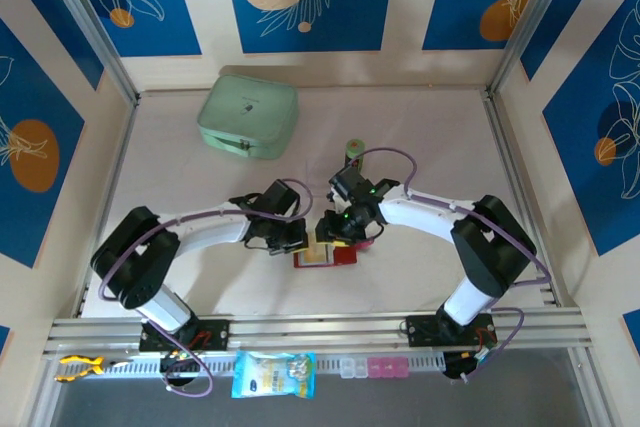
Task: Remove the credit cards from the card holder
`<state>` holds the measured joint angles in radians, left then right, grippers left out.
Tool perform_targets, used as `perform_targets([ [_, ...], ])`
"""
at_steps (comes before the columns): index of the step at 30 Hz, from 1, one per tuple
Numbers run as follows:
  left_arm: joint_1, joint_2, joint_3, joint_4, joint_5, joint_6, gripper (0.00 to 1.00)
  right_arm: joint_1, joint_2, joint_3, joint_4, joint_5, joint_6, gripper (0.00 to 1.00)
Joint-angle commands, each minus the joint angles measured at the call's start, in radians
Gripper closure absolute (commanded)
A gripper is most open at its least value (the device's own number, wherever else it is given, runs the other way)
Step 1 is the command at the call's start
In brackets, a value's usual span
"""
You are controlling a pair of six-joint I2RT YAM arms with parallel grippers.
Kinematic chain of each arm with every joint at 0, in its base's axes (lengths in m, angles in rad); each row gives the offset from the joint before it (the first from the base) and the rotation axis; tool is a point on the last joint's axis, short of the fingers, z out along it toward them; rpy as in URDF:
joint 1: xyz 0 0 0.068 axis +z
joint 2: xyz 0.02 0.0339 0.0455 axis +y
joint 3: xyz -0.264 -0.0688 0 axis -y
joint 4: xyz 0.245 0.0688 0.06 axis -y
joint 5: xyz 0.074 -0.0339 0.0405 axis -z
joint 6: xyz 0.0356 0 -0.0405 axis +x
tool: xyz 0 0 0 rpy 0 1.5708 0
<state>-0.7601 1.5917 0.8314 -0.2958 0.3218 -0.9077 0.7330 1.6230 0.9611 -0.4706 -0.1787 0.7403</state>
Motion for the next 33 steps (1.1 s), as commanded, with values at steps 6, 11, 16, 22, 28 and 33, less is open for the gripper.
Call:
perform_targets([
  [6, -0.007, 0.03, 0.034, -0.059, -0.047, 0.019, 0.98, 0.007, 0.031, -0.052, 0.101, -0.06, 0.014, 0.67],
  [11, -0.007, 0.046, 0.026, -0.058, -0.05, 0.017, 0.98, 0.005, 0.046, -0.062, 0.131, -0.079, 0.02, 0.71],
  [16, -0.007, 0.042, 0.011, -0.052, -0.05, 0.01, 0.98, 0.007, 0.052, -0.066, 0.141, -0.075, 0.021, 0.72],
  [22, -0.007, 0.033, 0.001, -0.047, -0.05, 0.002, 0.98, 0.006, 0.066, -0.07, 0.14, -0.067, 0.021, 0.72],
  [28, -0.006, 0.027, -0.003, -0.047, -0.049, -0.003, 0.98, 0.006, 0.079, -0.069, 0.128, -0.048, 0.015, 0.73],
  [33, -0.007, 0.024, -0.005, -0.052, -0.051, -0.005, 0.98, 0.005, 0.078, -0.067, 0.104, -0.017, 0.006, 0.73],
])
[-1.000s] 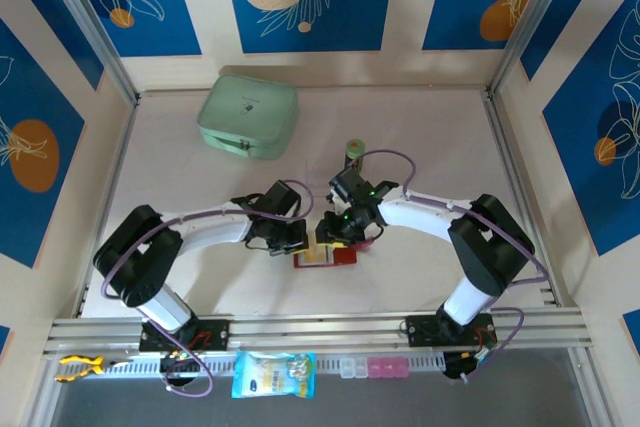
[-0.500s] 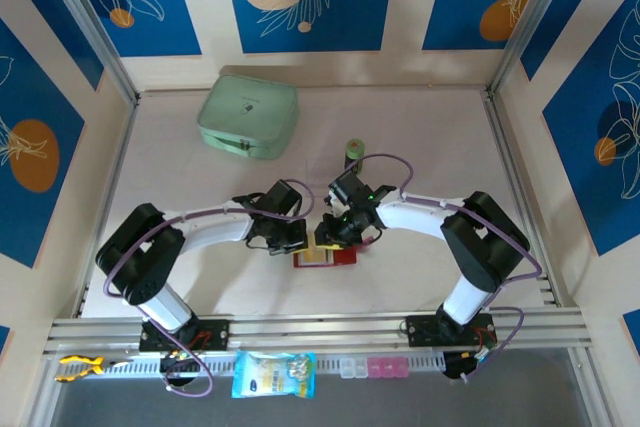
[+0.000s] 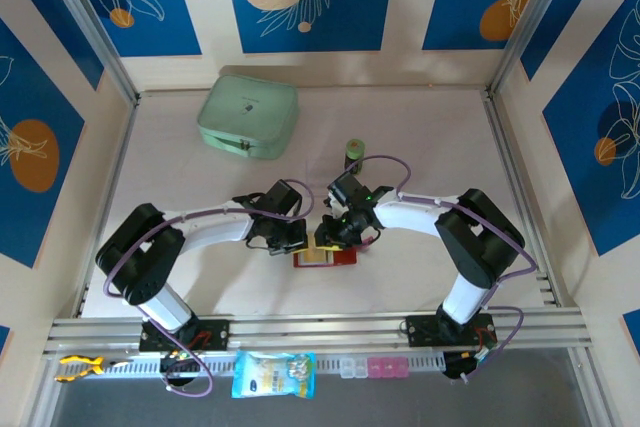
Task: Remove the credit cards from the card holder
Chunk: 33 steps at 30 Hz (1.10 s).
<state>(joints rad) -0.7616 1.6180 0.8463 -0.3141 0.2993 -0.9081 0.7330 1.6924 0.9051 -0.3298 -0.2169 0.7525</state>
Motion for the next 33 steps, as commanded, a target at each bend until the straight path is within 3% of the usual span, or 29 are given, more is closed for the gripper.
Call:
perform_targets([
  [1, -0.005, -0.005, -0.022, -0.034, -0.028, -0.005, 0.98, 0.006, 0.01, -0.011, -0.042, 0.028, -0.008, 0.73],
  [33, -0.01, -0.069, -0.005, -0.061, -0.032, -0.018, 0.96, -0.011, -0.083, -0.038, -0.042, 0.037, -0.014, 0.73],
])
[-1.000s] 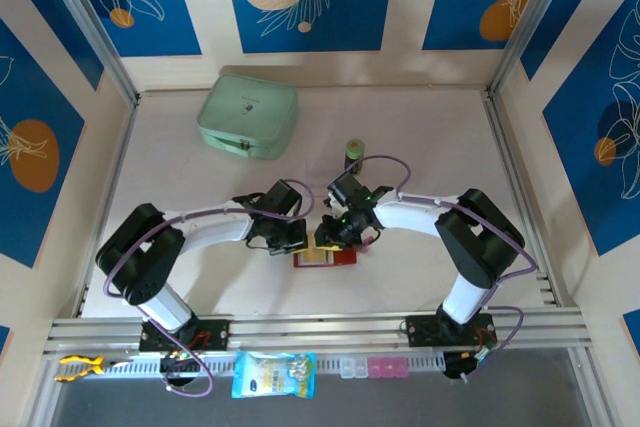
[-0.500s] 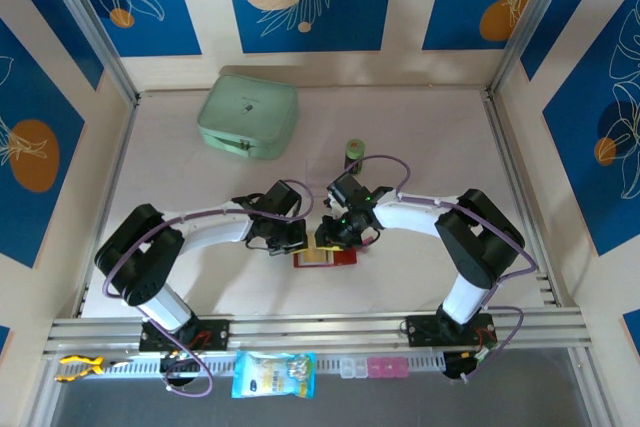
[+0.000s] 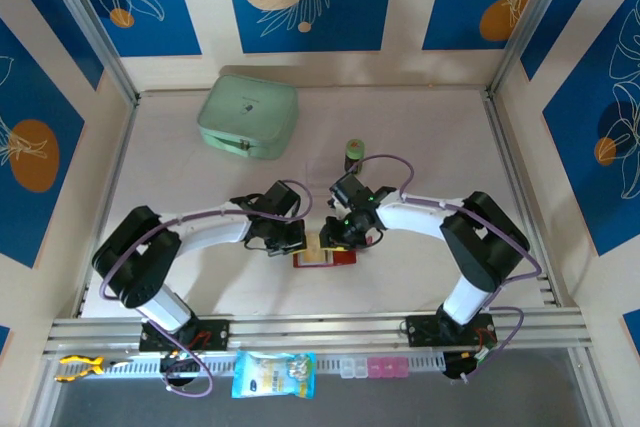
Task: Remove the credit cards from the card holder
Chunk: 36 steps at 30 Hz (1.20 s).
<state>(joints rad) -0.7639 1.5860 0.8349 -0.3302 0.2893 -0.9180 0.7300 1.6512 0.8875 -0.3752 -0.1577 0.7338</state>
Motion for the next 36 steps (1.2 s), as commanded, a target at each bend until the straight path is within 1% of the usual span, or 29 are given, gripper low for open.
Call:
perform_targets([
  [1, -0.008, -0.041, 0.016, -0.058, -0.033, 0.0, 0.95, -0.009, -0.049, -0.026, 0.015, -0.03, 0.013, 0.73],
  [2, -0.007, -0.041, 0.025, -0.073, -0.045, 0.009, 0.95, -0.009, -0.056, -0.032, 0.026, -0.036, 0.019, 0.72],
  [5, -0.006, -0.03, 0.042, -0.086, -0.055, 0.033, 0.93, -0.01, -0.066, -0.042, 0.055, -0.056, 0.036, 0.68],
  [9, -0.005, 0.006, 0.058, -0.09, -0.045, 0.063, 0.92, -0.011, -0.074, -0.064, 0.099, -0.078, 0.058, 0.67],
  [15, -0.005, 0.023, 0.046, -0.086, -0.052, 0.074, 0.92, -0.011, -0.07, -0.074, 0.118, -0.078, 0.071, 0.69],
  [23, -0.005, 0.032, 0.013, -0.06, -0.036, 0.058, 0.92, -0.013, -0.059, -0.08, 0.13, -0.084, 0.074, 0.72],
  [26, -0.005, 0.027, 0.007, -0.059, -0.036, 0.052, 0.92, -0.014, -0.053, -0.08, 0.136, -0.093, 0.073, 0.74],
  [36, -0.005, 0.029, 0.001, -0.055, -0.033, 0.042, 0.92, -0.02, -0.027, -0.077, 0.16, -0.121, 0.073, 0.76],
])
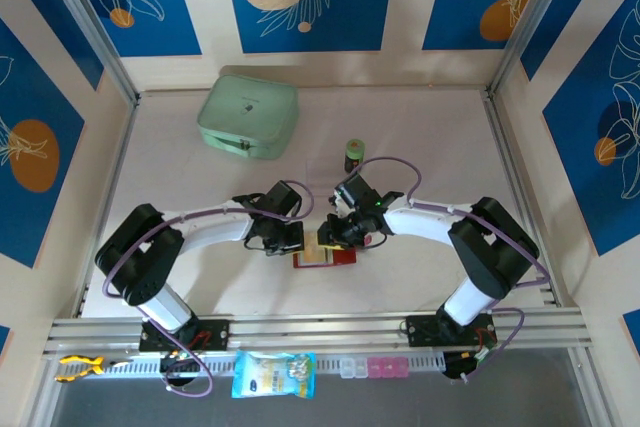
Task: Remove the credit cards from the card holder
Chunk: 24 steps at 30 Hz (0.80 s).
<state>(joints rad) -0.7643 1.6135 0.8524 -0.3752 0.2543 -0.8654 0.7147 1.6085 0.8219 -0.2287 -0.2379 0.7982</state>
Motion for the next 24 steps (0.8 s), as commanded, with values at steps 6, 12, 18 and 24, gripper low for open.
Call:
perform_targets([
  [6, -0.005, 0.0, -0.02, -0.01, 0.0, -0.014, 0.93, -0.004, 0.034, -0.013, 0.016, -0.041, 0.011, 0.77],
  [12, -0.004, 0.0, -0.018, -0.011, 0.0, -0.015, 0.93, -0.003, 0.038, -0.01, -0.005, -0.016, 0.004, 0.76],
  [18, -0.004, -0.008, -0.017, -0.015, -0.002, -0.017, 0.93, -0.003, 0.037, 0.0, -0.038, 0.01, -0.013, 0.76],
  [24, -0.004, -0.031, -0.006, -0.034, -0.016, -0.016, 0.93, -0.003, 0.013, 0.009, -0.064, 0.036, -0.026, 0.76],
])
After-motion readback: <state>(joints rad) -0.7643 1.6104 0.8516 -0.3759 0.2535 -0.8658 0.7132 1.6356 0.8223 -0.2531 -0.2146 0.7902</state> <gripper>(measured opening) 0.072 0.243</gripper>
